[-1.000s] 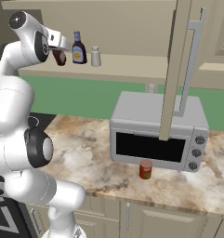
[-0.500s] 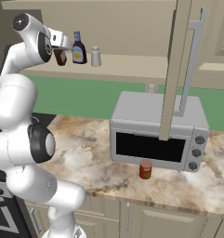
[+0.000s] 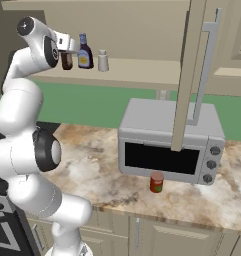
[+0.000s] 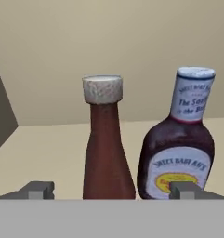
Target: There are various items on the counter. Only move the condiments/shakers into the cabinet.
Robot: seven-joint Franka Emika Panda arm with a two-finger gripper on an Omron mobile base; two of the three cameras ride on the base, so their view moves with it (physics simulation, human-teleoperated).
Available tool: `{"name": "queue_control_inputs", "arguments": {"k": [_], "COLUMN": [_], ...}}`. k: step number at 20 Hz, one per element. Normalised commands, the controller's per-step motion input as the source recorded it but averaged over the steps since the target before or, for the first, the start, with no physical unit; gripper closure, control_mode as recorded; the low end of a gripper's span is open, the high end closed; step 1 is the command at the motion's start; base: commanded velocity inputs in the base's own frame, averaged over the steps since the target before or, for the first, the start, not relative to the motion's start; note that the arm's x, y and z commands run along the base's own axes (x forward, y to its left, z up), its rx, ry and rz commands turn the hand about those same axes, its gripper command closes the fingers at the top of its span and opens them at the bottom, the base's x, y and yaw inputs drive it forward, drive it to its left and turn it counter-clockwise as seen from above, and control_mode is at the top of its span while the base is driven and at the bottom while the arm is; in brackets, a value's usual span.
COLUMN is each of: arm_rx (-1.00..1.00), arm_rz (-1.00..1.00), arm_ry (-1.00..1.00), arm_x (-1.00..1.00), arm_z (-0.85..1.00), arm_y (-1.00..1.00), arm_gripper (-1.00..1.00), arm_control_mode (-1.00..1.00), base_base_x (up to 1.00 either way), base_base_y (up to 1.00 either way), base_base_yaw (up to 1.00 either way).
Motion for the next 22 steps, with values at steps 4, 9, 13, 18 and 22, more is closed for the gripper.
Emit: {"name": "queue_control_inputs", "arguments": {"k": [4,9,13,18,22], "arm_rx": [-0.01,0.0,0.0,0.01,0.06], "arm_rz": [0.0,0.0,0.0,-0.02,-0.16], "arm_ry": [-0.05,0.0,-0.16,-0.36,-0.16], "arm_x": [0.15,0.0,-0.84,-1.0,-1.0], "arm_z": [-0.06,0.0,0.0,-0.11,-0.41], "arm_y": [0.0,0.0,0.0,-0.04,-0.4], "arm_gripper": [-1.0,-1.0,-1.0,-1.0,-1.0], "arm_control_mode": [-1.0,-1.0,-1.0,-1.0,-1.0], "base_base_x": [0.0,0.0,0.0,0.0,0.0], "base_base_y": [0.0,0.0,0.0,0.0,0.0], "base_base_yaw": [0.0,0.0,0.0,0.0,0.0]}}
